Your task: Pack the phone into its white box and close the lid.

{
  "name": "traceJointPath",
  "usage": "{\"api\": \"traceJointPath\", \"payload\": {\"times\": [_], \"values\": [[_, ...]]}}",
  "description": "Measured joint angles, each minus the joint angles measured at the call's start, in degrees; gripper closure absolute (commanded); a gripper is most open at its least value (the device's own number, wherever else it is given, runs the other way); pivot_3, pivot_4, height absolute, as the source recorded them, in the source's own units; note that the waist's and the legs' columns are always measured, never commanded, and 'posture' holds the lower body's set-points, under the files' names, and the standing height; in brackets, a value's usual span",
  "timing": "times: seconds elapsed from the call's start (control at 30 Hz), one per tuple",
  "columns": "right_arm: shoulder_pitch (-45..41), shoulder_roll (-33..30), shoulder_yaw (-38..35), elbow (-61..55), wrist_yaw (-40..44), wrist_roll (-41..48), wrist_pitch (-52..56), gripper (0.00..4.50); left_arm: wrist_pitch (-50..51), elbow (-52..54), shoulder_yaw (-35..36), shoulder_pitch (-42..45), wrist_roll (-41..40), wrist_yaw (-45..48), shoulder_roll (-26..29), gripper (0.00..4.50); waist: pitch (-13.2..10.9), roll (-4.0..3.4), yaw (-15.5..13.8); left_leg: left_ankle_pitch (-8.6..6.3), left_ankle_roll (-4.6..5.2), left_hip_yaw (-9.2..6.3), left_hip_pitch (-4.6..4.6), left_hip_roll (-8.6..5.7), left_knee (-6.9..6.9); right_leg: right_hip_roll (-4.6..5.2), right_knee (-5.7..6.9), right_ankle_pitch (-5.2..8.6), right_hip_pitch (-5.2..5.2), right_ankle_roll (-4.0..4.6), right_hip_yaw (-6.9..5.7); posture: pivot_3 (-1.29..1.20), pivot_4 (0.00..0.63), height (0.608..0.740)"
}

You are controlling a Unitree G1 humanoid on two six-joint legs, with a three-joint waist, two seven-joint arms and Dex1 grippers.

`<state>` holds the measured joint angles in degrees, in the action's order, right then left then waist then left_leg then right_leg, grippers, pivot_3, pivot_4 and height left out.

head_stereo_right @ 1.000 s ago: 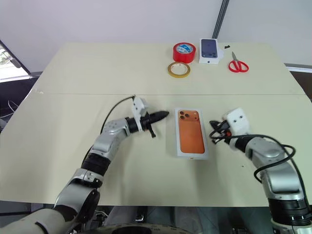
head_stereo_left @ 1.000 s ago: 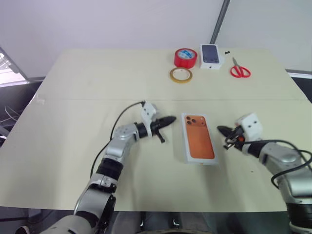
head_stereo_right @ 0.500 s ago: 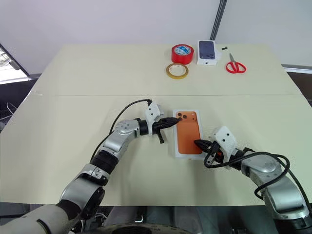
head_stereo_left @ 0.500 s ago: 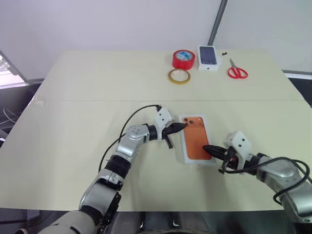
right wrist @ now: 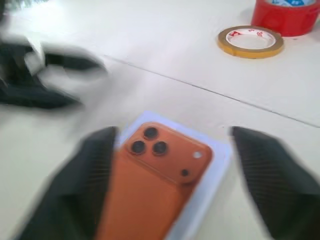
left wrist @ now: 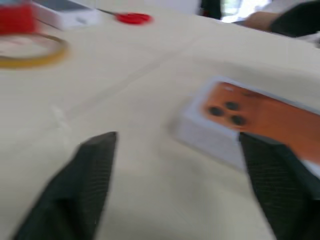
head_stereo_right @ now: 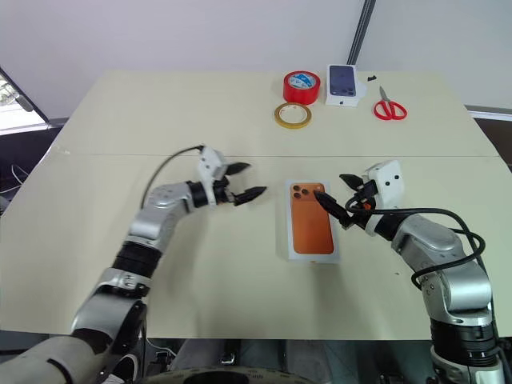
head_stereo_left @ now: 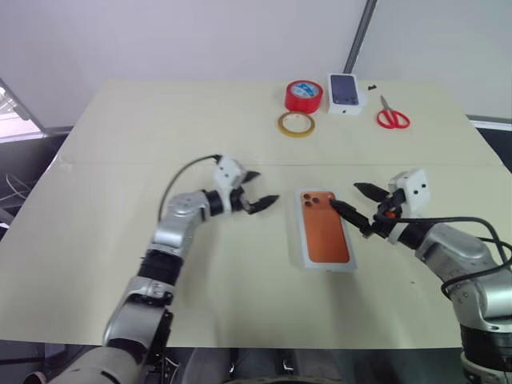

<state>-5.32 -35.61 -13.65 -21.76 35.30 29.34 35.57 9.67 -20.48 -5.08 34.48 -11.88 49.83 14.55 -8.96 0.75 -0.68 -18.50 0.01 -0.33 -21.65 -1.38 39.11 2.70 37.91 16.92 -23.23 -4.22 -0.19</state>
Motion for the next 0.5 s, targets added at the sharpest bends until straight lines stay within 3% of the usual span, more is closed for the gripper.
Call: {"api": "traceJointPath", "payload": {"times": [0.2, 0.5], "values": [[1.6, -3.4, 0.9, 5.0, 4.5, -4.7, -7.6, 0.06, -1.4, 2.8, 1.8, -7.0, 1.8, 0.1, 10.0, 0.00, 0.0, -0.08, 0.2, 0.00, 0.00, 0.02, 0.03, -0.01, 0.00, 0.05, -0.02, 0.00, 0.02, 0.01, 0.01, 0.00, 0.150, 0.740], [1.8, -6.2, 1.2, 11.5, 8.8, -8.9, -15.8, 0.06, -4.6, 8.4, 7.1, -18.4, -0.8, 3.0, 17.5, 0.00, -0.1, -0.11, 0.0, 0.00, 0.00, 0.02, 0.02, 0.00, -0.01, 0.12, -0.04, 0.01, 0.04, 0.02, 0.01, 0.00, 0.150, 0.740]]}}
